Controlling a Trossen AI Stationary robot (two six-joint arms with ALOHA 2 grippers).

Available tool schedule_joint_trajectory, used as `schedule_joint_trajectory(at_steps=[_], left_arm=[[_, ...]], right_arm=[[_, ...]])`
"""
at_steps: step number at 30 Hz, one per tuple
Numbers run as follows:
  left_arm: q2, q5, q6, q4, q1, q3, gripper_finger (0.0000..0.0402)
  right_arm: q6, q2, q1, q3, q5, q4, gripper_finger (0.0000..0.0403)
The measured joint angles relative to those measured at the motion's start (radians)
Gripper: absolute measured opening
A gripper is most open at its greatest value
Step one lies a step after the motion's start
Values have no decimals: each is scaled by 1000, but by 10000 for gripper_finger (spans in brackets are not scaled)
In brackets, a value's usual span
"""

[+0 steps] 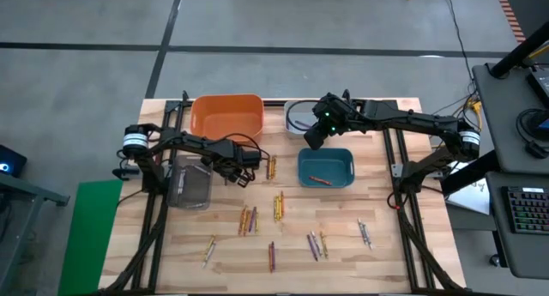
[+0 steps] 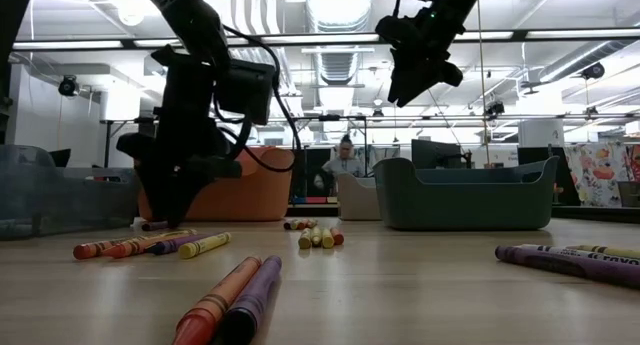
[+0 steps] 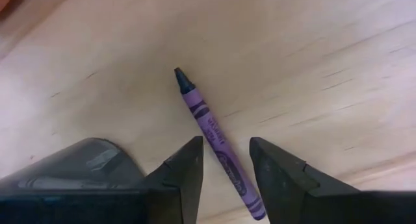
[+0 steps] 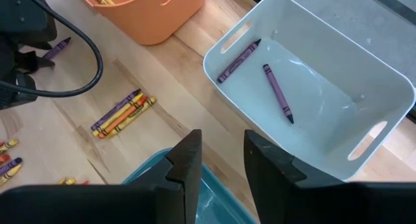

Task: Sort crayons
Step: Put the violet crayon into the gray bin

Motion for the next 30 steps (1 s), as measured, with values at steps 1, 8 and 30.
schedule_joint_trajectory(at_steps=[1,8,30], left_arm=[[0,3,0,3,0,-1,112],[-1,14,-2,17,0,-4,68],[-179,28,108,-12,-2,47,1]], right_arm=[[0,0,0,0,0,0,101],[-1,0,0,0,-1,0,100],[-64,-21,0,62,-10,-7,98]])
